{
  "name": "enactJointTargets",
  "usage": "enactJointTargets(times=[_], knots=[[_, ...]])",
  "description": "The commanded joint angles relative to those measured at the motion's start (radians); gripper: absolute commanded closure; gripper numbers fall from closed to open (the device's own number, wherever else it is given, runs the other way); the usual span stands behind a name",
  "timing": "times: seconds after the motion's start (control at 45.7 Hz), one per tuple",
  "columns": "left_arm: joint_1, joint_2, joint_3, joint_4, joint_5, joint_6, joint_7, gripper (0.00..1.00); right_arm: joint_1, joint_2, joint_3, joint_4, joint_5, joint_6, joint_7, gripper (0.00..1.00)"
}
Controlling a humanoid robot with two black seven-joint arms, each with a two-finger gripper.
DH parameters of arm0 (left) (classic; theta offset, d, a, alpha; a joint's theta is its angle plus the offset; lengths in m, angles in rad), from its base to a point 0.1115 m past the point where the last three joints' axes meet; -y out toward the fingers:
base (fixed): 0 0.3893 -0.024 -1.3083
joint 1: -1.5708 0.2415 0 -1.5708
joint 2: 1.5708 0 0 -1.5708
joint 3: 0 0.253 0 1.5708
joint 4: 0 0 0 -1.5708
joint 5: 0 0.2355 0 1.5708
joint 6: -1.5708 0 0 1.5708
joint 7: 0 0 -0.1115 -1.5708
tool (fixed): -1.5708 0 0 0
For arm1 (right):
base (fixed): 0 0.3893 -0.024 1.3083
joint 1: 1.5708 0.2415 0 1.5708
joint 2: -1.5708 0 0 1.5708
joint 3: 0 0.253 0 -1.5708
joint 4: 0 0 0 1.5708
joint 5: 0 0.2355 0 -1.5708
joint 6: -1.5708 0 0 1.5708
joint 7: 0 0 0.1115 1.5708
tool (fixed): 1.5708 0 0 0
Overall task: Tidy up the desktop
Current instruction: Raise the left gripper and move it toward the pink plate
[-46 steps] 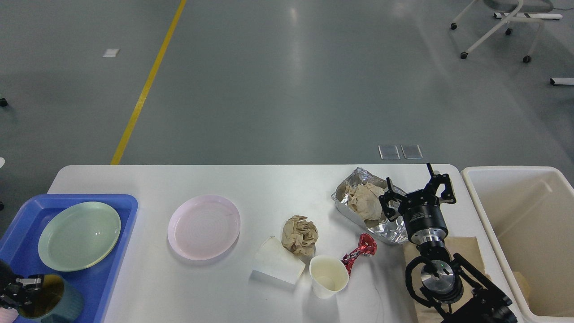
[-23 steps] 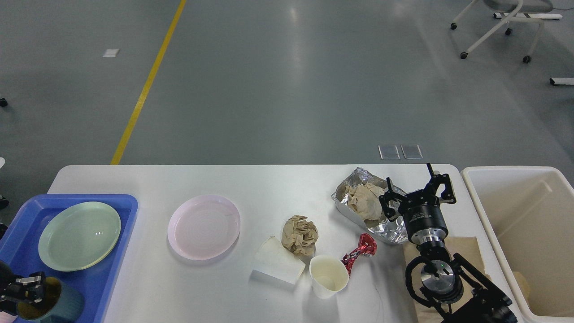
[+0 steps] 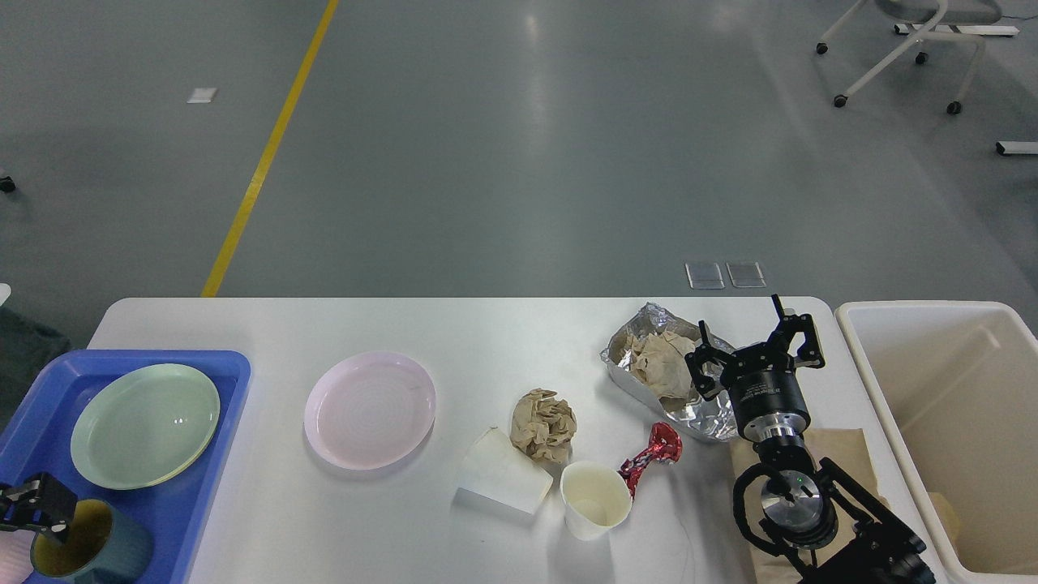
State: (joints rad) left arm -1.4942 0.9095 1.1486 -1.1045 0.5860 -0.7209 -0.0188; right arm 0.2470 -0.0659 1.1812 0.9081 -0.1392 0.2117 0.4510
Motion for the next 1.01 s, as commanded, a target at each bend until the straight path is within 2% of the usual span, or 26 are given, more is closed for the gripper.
enactJointTargets(times=[0.0,0.109,0.197,0.328,0.503,0.809,0.984], knots=[[-0.210,-0.078,0.175,-0.055,-0.098,-0.081,-0.001,0.05,0.000,0.000,0.000,0.000,0.001,0.000,0.000,0.00],[-0.441,-0.187,0.360,-0.127,-0.208,-0.121,0.002,0.05,0.002,0.000,0.000,0.000,0.000,0.000,0.000,0.00],[-0.592,-0.277,0.445,-0.185,-0.287,-0.129,0.002,0.04,0.000,0.000,0.000,0.000,0.000,0.000,0.000,0.00],[-0.765,-0.412,0.503,-0.264,-0.417,-0.147,0.005,0.04,0.000,0.000,0.000,0.000,0.000,0.000,0.000,0.00],[-1.058,-0.621,0.548,-0.446,-0.574,-0.152,0.006,0.04,0.000,0.000,0.000,0.000,0.000,0.000,0.000,0.00],[-1.370,-0.773,0.537,-0.647,-0.713,-0.167,-0.001,0.04,0.000,0.000,0.000,0.000,0.000,0.000,0.000,0.00],[-1.391,-0.785,0.517,-0.650,-0.772,-0.175,-0.001,0.04,0.000,-0.002,0.000,0.000,0.000,0.000,0.000,0.00]])
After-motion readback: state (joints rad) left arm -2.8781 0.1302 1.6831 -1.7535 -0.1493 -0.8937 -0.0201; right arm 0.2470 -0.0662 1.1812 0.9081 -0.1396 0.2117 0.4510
